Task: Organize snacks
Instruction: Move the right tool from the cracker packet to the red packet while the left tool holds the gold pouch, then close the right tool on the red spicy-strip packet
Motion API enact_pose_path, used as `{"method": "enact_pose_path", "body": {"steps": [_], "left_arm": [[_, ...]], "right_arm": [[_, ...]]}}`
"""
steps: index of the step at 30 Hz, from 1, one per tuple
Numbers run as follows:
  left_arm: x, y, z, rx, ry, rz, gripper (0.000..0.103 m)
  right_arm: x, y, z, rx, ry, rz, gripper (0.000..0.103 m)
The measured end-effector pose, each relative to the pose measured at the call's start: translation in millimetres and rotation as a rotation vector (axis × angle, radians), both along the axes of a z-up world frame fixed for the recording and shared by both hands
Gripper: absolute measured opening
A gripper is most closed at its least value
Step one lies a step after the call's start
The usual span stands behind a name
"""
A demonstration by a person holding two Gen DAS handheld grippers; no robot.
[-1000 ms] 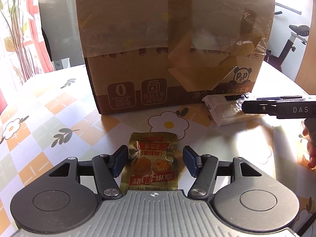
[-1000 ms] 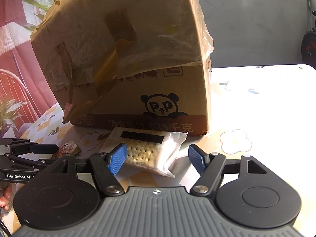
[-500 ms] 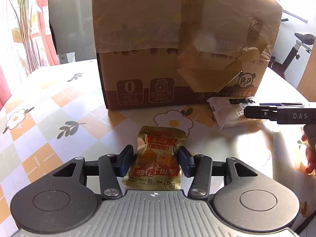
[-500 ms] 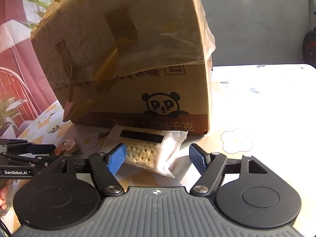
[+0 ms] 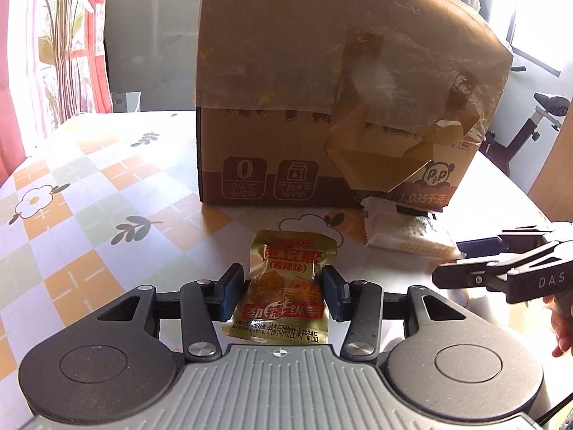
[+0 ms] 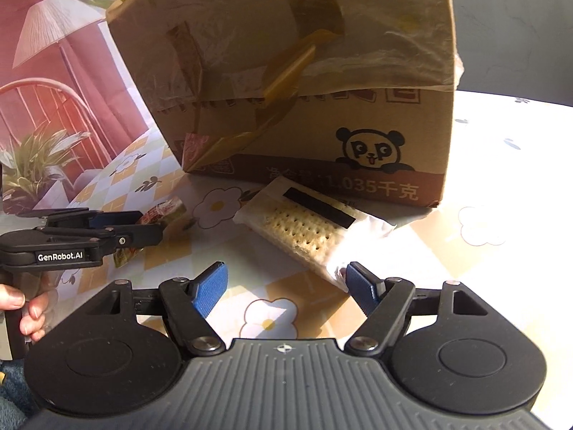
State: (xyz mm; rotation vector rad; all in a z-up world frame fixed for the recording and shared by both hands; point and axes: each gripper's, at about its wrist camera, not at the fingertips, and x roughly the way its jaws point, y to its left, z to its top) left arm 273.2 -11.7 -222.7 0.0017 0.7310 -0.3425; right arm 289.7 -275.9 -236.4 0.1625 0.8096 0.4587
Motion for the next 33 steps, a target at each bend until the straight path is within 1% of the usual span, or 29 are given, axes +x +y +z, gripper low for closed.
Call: {"method": "enact_pose_path", "body": {"steps": [1, 5, 7, 9, 13, 18, 20, 21, 22, 24, 25, 26, 31, 33], "left_arm": [[-1, 1, 2, -0.006, -0.005, 0.002, 0.05], [-2, 4, 9, -0.016, -0.016, 0.01, 0.05], [-3, 2, 10, -0.015, -0.02, 0.005, 0.05], [-4, 2, 11, -0.015, -0.02, 0.002, 0.05], [-6, 1, 11, -0.014, -0.022, 0.0, 0.05], [-7, 2, 12, -0.015, -0.022, -0.001, 0.05], [-7, 3, 11, -0.016, -0.021, 0.001, 0.05], [-7, 3, 12, -0.017, -0.022, 0.002, 0.05], [-8, 4, 12, -0.019, -0.024, 0.003, 0.05], [-9, 3, 12, -0.021, -0.025, 0.003, 0.05], [-9, 3, 12, -0.022, -0.025, 0.001, 0.05], [-9, 3, 11, -0.022, -0.024, -0.001, 0.05], [-10, 0, 9, -0.016, -0.019, -0.011, 0.05], [-12, -1, 10, -0.014, -0.021, -0.014, 0.05]], "right_arm": [[-1, 4, 2, -0.023, -0.006, 0.015, 0.075], [-3, 16, 11, -0.17, -0.097, 0.012, 0.075], [1, 20, 12, -0.22, -0.124, 0.022, 0.075], [9, 28, 11, -0.261, -0.129, 0.061, 0.078], [28, 51, 4, -0.366, -0.174, 0.134, 0.079], [48, 62, -6, -0.36, -0.138, 0.171, 0.079], [49, 62, -8, -0.34, -0.124, 0.167, 0.076], [49, 61, -8, -0.324, -0.113, 0.161, 0.07], [45, 57, -6, -0.3, -0.1, 0.154, 0.067], [36, 53, -3, -0.277, -0.094, 0.158, 0.055], [26, 49, -1, -0.274, -0.091, 0.166, 0.054], [21, 49, 0, -0.274, -0.088, 0.171, 0.05], [-2, 49, 3, -0.237, -0.053, 0.18, 0.049], [-5, 51, 3, -0.237, -0.056, 0.174, 0.049]]}}
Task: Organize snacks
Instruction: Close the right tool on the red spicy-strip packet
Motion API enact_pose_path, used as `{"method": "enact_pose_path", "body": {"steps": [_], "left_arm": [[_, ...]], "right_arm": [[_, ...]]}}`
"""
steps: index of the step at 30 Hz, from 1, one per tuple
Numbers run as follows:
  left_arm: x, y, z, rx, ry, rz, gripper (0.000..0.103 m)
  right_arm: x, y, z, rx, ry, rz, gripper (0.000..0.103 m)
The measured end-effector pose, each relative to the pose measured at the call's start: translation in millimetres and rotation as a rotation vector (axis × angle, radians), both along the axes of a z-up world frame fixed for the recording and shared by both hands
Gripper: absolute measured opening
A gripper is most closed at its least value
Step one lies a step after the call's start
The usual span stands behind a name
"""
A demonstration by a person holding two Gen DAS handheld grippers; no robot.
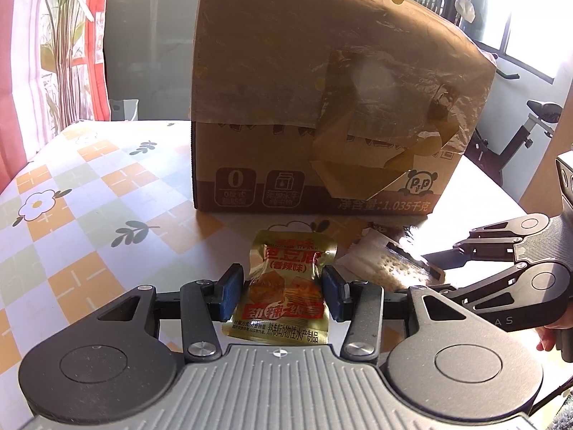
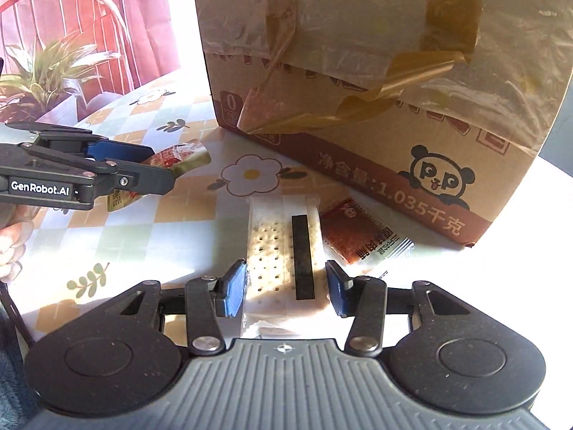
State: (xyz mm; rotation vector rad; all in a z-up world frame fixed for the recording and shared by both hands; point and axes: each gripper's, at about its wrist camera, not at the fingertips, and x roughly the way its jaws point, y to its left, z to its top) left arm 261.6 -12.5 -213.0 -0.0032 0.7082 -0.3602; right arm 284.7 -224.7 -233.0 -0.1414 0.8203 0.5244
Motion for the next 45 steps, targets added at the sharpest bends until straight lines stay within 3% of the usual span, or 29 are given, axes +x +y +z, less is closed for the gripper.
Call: {"method": "enact_pose_path", "body": {"steps": [10, 16, 20, 23, 28, 31, 34, 38, 45], "left_arm": [[-4, 1, -1, 0.007, 0.004, 0.008, 0.05], [-4, 1, -1, 0.006, 0.002, 0.01, 0.05], [-5, 1, -1, 0.006, 0.002, 0.01, 0.05], [-5, 2, -1, 0.007, 0.002, 0.01, 0.05], [-5, 3, -2, 0.012, 0.011, 0.019, 0.05], [-3, 3, -3, 0.013, 0.017, 0.024, 0.05], [-4, 3, -3, 0.012, 0.017, 0.022, 0.05], [-2, 3, -5, 0.007, 0.028, 0.025, 0.05], [-2, 2, -5, 0.006, 0.025, 0.022, 0.05]], "right_arm": [[-5, 3, 3, 0.07, 0.047, 0.025, 0.051], [0, -16, 22, 0.107, -0.045, -0.027, 0.055], [21, -23, 22, 0.038, -0.072, -0.073, 0.055], [37, -21, 13, -0.031, -0.076, -0.046, 0.056], [43, -10, -4, -0.122, -0.107, 0.069, 0.07], [47, -14, -7, -0.089, -0.102, 0.033, 0.075], [47, -29, -11, 0.01, -0.055, -0.036, 0.071], [32, -30, -8, -0.004, -0.067, -0.031, 0.054], [7, -26, 0, -0.017, -0.016, -0.073, 0.047]]}}
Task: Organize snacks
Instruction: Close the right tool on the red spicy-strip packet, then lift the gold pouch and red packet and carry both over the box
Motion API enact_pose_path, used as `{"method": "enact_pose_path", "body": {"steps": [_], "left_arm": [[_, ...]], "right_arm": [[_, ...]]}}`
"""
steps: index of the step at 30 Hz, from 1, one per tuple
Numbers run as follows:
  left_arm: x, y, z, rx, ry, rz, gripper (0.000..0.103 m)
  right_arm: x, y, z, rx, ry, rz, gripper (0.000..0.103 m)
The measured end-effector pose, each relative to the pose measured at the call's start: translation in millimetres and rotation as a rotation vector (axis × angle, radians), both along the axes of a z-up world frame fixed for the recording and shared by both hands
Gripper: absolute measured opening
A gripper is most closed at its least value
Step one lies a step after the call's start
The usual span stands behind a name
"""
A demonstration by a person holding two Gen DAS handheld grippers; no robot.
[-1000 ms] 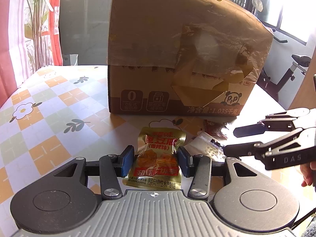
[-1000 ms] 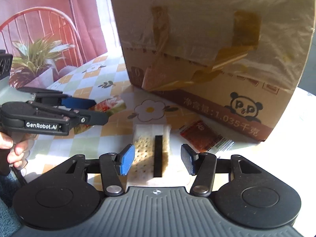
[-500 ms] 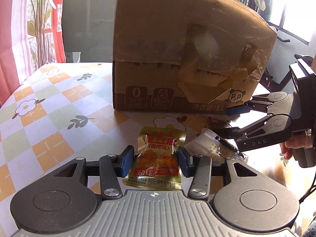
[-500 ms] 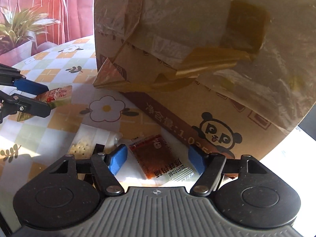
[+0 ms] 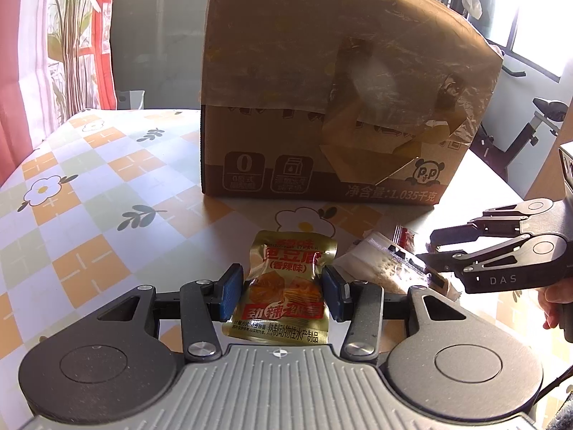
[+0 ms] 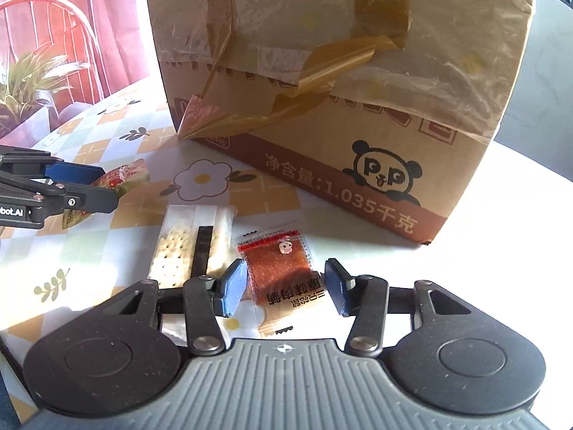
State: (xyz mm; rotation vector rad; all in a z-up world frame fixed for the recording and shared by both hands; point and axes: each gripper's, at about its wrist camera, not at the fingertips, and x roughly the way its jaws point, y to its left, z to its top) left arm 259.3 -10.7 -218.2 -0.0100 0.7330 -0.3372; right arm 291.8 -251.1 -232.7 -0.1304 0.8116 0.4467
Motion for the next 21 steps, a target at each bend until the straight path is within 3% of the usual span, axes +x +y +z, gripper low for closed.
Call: {"method": "enact_pose_path", "body": {"steps": [3, 11, 21], "left_arm": [[-1, 0, 0, 0.001, -0.001, 0.0, 0.05], [-6, 4, 9, -0.004, -0.034, 0.012, 0.05], [-15, 1, 70, -0.035, -0.207, -0.036, 0.051]], "right_arm": [[-4, 5, -1, -0.02, -0.017, -0.006, 0.045], [-16, -6, 9, 0.072, -0.06, -0.086, 0.04], [-56, -26, 76, 0.192, -0.198, -0.054, 0.04]]}}
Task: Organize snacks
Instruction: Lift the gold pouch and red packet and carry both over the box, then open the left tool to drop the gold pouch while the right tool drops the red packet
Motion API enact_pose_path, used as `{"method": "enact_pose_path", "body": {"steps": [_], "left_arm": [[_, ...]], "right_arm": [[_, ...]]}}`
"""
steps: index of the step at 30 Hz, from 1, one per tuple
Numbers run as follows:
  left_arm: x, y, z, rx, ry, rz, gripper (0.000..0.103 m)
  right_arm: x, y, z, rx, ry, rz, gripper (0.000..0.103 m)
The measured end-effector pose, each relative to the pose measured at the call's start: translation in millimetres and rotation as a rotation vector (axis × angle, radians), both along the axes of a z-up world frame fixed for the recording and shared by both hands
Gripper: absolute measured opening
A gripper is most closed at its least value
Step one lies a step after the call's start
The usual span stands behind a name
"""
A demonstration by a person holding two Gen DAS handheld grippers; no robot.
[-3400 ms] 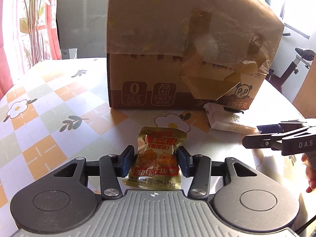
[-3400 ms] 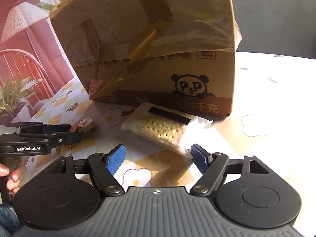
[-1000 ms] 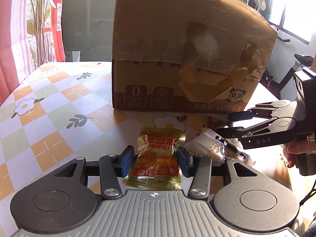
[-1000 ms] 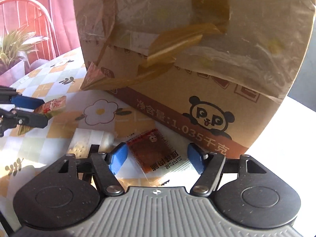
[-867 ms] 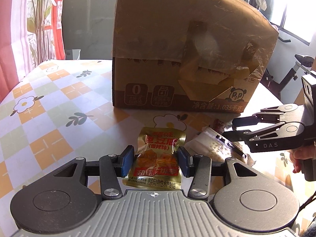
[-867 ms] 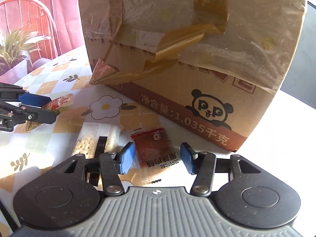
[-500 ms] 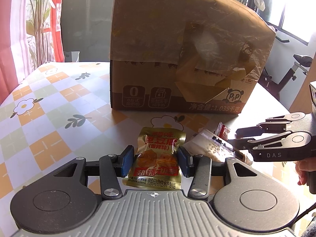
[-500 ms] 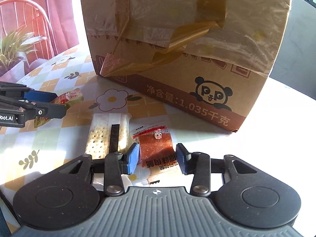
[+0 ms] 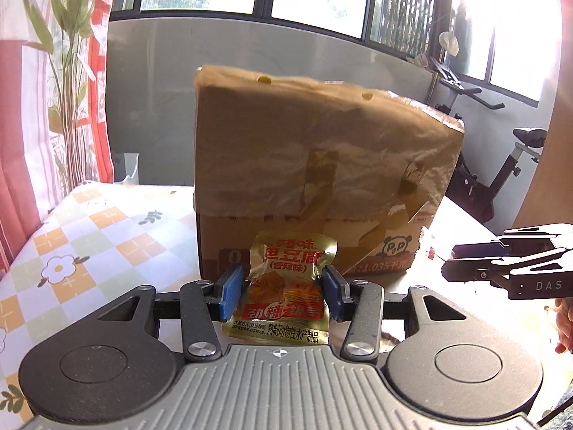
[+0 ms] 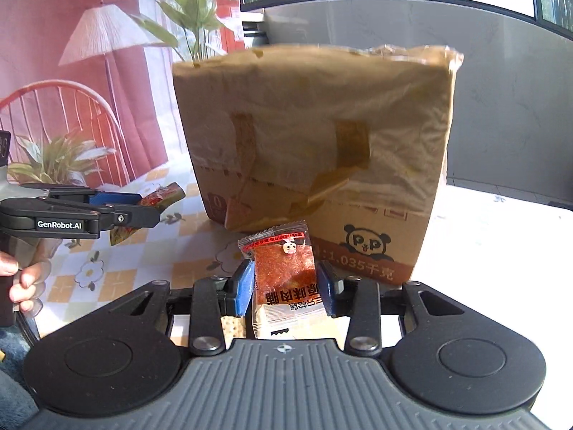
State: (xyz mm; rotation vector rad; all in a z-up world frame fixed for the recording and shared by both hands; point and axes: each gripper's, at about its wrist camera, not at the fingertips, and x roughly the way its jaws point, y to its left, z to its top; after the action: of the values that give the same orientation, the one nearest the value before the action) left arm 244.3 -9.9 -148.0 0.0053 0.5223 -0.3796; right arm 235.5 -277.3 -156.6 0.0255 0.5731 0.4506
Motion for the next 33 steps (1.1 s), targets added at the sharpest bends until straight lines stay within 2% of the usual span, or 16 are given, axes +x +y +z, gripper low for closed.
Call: {"method": "enact_pose_path", "body": {"steps": [6, 9, 11, 16, 20, 25, 27, 30, 33], "left_arm": [[17, -14, 58, -0.006, -0.146, -0.044, 0.051], [36, -27, 83, -0.001, -0.198, -0.076, 0.052], [53, -34, 94, 0.004, -0.215, -0.08, 0.052], [107, -47, 105, 0.008, -0.195, -0.051, 0.052], [143, -58, 102, 0.056, -0.158, -0.02, 0.052], [160, -69, 92, 0.085, -0.114, -0.009, 0.059], [163, -65, 90, 0.07, -0.092, -0.009, 0.061], [162, -58, 88, 0.059, -0.092, -0.011, 0.075], [150, -43, 88, 0.054, -0.099, -0.006, 0.075]], "right_arm": [[8, -10, 70, 0.015, -0.173, 0.014, 0.04], [28, -11, 97, 0.007, -0.235, 0.013, 0.04], [47, -10, 107, -0.013, -0.244, 0.003, 0.04], [121, -9, 107, -0.032, -0.176, -0.067, 0.04], [153, -6, 96, -0.059, -0.119, -0.129, 0.04], [160, -5, 84, -0.106, -0.085, -0.158, 0.044], [157, -6, 84, -0.09, -0.082, -0.169, 0.049], [149, -13, 87, -0.045, -0.085, -0.183, 0.063], [136, -15, 91, -0.018, -0.118, -0.177, 0.071]]}}
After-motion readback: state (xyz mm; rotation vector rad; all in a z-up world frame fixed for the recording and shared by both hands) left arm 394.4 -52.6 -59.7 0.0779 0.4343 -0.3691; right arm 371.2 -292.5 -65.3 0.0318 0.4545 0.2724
